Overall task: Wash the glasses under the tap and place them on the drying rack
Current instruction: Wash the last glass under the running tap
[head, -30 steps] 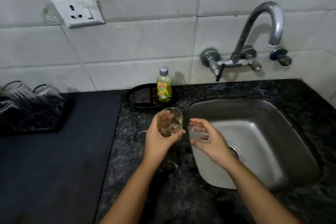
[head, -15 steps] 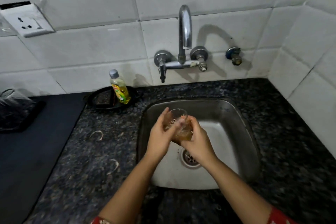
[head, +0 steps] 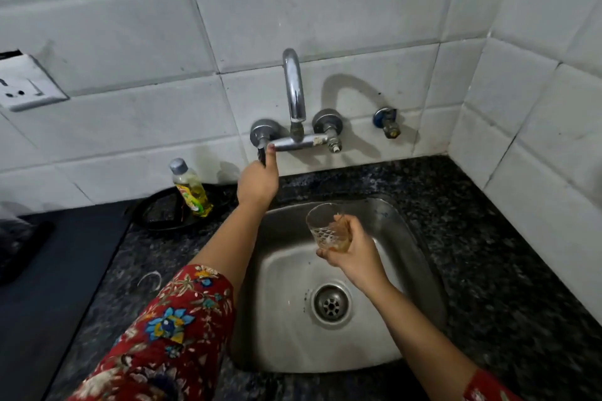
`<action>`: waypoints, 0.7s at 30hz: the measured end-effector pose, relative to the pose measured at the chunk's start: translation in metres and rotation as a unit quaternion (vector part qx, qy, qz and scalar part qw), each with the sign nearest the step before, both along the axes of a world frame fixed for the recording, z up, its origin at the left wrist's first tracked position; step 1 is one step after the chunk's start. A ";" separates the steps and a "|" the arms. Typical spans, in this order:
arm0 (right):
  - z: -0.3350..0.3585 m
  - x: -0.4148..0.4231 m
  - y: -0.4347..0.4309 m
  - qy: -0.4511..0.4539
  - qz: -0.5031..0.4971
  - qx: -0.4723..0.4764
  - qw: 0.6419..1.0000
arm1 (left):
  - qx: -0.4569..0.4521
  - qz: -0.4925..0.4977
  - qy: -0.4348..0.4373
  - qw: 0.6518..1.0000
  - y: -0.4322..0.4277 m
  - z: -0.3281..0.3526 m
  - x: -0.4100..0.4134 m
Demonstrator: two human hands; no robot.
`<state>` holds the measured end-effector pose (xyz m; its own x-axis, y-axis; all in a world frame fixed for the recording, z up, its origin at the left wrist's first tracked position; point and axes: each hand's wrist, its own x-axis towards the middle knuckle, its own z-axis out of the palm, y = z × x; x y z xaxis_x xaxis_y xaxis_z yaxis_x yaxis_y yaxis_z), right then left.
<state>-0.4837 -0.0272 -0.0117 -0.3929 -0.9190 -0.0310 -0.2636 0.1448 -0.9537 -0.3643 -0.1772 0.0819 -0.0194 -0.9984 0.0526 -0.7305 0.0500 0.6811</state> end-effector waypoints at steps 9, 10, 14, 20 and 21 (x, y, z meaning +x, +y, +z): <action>0.002 0.005 -0.013 0.005 -0.004 -0.005 1.000 | -0.019 -0.013 -0.007 1.000 -0.027 -0.007 0.008; 0.002 0.005 -0.014 0.002 -0.003 -0.002 1.000 | -0.011 -0.012 0.018 1.000 -0.028 -0.009 0.009; -0.001 0.007 -0.017 -0.009 -0.007 0.005 1.000 | 0.018 -0.002 0.123 0.992 -0.027 -0.011 0.010; -0.007 0.007 -0.019 -0.077 0.021 -0.002 0.997 | 0.060 -0.041 0.278 0.958 -0.002 -0.040 0.021; -0.010 0.007 -0.018 -0.091 0.027 -0.005 0.995 | 0.068 -0.069 0.281 0.955 0.006 -0.056 0.026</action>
